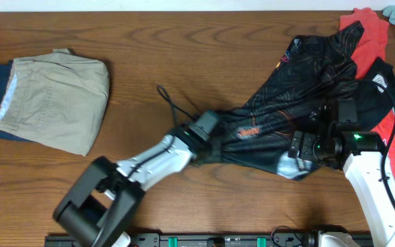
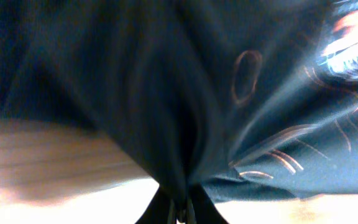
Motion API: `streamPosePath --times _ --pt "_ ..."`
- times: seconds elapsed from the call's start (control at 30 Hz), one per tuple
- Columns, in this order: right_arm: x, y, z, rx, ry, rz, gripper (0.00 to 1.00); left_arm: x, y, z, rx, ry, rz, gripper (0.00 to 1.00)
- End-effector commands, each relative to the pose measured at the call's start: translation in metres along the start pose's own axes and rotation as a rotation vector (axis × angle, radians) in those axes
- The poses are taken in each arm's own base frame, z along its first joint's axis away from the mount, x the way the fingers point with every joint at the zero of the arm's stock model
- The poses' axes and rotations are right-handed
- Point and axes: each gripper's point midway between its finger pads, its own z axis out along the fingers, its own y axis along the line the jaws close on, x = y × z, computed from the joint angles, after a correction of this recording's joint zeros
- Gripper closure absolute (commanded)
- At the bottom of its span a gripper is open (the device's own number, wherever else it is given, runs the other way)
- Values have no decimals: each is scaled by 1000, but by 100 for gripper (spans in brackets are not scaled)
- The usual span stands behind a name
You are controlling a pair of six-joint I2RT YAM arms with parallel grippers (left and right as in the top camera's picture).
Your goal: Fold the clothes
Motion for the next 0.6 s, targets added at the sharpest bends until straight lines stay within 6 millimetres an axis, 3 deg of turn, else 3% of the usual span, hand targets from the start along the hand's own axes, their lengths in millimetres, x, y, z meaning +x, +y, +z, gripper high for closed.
streamPosePath --times 0.0,0.13,0.2,0.27,0.33,0.4,0.57 --pt "-3 -4 -3 6 -17 3 1 -83 42 -63 -151 -255 43 94" --pt "-3 -4 -3 6 -17 3 1 -162 92 -155 -201 -487 -99 94" --pt "-3 -4 -3 6 -17 3 1 -186 111 -193 -174 -567 -185 92" --pt "-3 -4 -3 6 -16 3 1 -197 119 -211 -95 -591 -232 54" --pt "-3 -4 -3 6 -17 3 1 -193 117 -211 3 -547 -242 18" --pt "-3 -4 -3 6 -17 3 1 -180 116 -198 38 -466 -256 3" --pt "-3 -4 -3 6 -18 3 1 -133 109 -154 16 -235 -295 2"
